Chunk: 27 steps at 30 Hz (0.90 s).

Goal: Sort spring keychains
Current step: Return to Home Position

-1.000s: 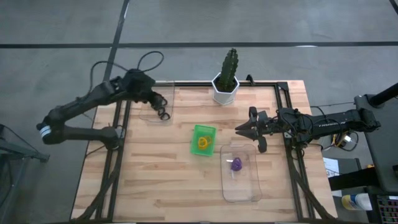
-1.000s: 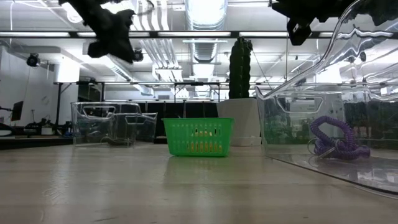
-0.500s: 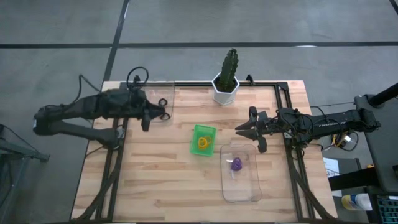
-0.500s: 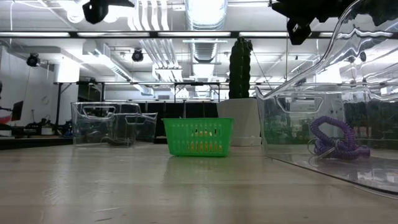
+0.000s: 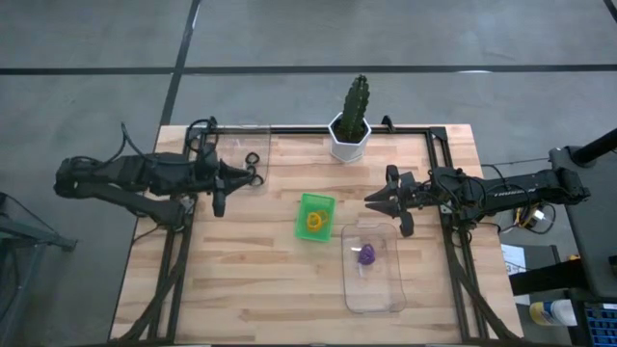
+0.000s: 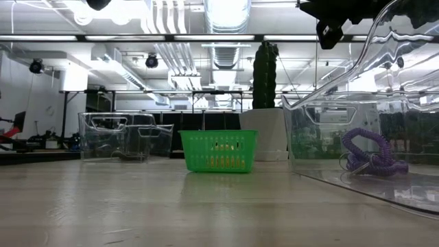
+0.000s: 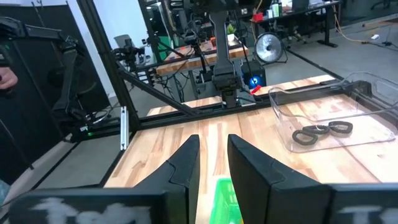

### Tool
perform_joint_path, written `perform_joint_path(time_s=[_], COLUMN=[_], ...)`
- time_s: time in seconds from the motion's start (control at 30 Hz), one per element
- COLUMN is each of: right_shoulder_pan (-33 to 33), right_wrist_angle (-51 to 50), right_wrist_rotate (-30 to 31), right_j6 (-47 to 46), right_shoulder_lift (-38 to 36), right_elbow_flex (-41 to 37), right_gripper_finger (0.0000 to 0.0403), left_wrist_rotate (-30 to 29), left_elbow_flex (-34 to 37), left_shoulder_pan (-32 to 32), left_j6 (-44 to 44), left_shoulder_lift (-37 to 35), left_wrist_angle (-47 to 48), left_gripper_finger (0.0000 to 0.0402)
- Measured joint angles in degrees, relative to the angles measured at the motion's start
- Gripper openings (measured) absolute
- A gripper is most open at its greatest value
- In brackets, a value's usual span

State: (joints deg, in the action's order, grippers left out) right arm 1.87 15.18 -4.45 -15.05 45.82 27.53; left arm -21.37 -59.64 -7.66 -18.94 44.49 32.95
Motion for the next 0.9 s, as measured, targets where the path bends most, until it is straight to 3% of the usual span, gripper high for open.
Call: perform_joint_path(time_s=[0.3,0.9], right_shoulder_pan=[0.0,0.0], right_wrist_angle=[0.04,0.56], right_wrist_rotate=[-0.02,-0.02], right_j6=[0.0,0.29], right_shoulder_lift=[0.0,0.0], right_elbow_flex=[0.0,0.0], right_gripper_finger=[0.0075,0.0083], left_wrist_rotate=[5.22,7.4], left_elbow_flex=[5.32,23.35], left_shoulder_pan=[0.07,0.11], left_j6=[2.46,0.79], left_shoulder_lift=[-6.3,-24.7], left_wrist_angle=[-3.18,-9.32], left_gripper_finger=[0.0083,0.0083])
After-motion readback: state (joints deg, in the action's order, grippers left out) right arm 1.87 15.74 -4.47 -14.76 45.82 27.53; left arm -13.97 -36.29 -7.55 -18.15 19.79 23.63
